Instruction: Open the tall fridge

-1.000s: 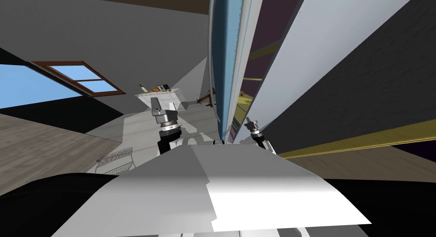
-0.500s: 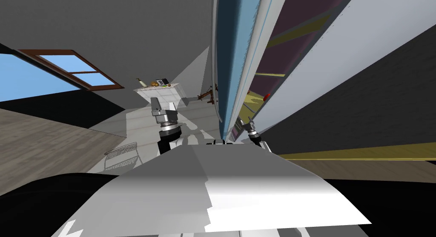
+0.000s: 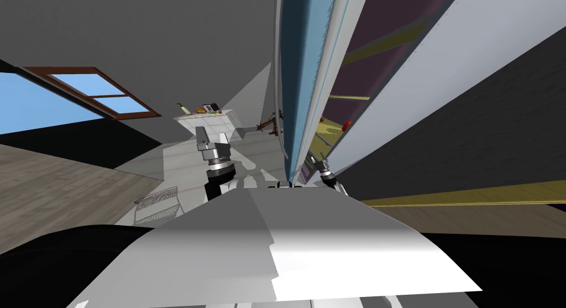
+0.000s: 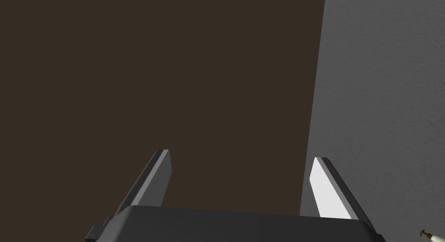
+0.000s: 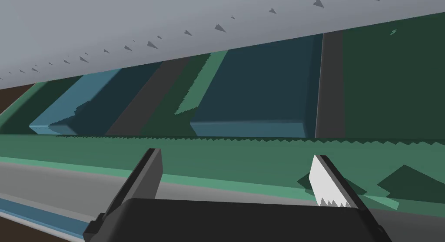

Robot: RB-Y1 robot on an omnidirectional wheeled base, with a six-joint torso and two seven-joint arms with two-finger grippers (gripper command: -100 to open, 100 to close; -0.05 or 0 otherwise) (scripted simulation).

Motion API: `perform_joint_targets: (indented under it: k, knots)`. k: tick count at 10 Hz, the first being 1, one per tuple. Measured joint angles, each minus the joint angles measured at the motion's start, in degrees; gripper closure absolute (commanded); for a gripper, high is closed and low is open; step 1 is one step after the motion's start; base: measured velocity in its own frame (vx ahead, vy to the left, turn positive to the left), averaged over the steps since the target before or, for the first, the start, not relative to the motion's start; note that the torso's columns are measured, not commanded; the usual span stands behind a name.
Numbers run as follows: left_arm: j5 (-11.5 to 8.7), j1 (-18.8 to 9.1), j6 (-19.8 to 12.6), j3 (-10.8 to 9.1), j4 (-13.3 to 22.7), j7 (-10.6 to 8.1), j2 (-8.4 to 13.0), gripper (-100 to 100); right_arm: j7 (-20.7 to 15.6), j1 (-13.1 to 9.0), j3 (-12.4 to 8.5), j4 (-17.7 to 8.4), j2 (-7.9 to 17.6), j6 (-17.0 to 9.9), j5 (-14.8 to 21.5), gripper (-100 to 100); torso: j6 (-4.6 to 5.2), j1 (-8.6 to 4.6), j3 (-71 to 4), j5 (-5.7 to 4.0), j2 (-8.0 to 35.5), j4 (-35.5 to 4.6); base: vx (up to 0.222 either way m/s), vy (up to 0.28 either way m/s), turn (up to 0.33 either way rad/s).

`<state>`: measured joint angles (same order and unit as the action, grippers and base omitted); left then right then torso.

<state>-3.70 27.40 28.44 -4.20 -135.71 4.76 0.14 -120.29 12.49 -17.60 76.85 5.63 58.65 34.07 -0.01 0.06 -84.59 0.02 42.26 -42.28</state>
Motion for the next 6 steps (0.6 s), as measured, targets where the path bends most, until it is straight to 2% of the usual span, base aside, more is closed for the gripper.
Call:
perform_joint_targets:
  k: [2, 5, 6]
  knots:
    - [0.0, 0.0, 0.0, 0.0, 0.0, 0.0, 0.0, 0, -1.59, -0.51, -0.29, -1.44, -2.2, 0.5, 0.3, -100, 0.01, -0.05, 0.02, -0.03, 0.02, -0.01, 0.005, 0.047, -0.027]
    - [0.0, 0.0, 0.0, 0.0, 0.0, 0.0, 0.0, 0, -3.45, -0.55, -0.3, -2.03, -7.35, 0.65, 0.84, -100, 0.0, -0.1, 0.02, -0.03, 0.03, -0.01, 0.002, 0.029, -0.009]
    - [0.0, 0.0, 0.0, 0.0, 0.0, 0.0, 0.0, 0, -3.53, -0.6, -0.3, -2.09, -7.51, 0.65, 0.85, -100, 0.02, -0.16, 0.02, -0.04, 0.03, -0.01, 0.002, 0.026, -0.009]
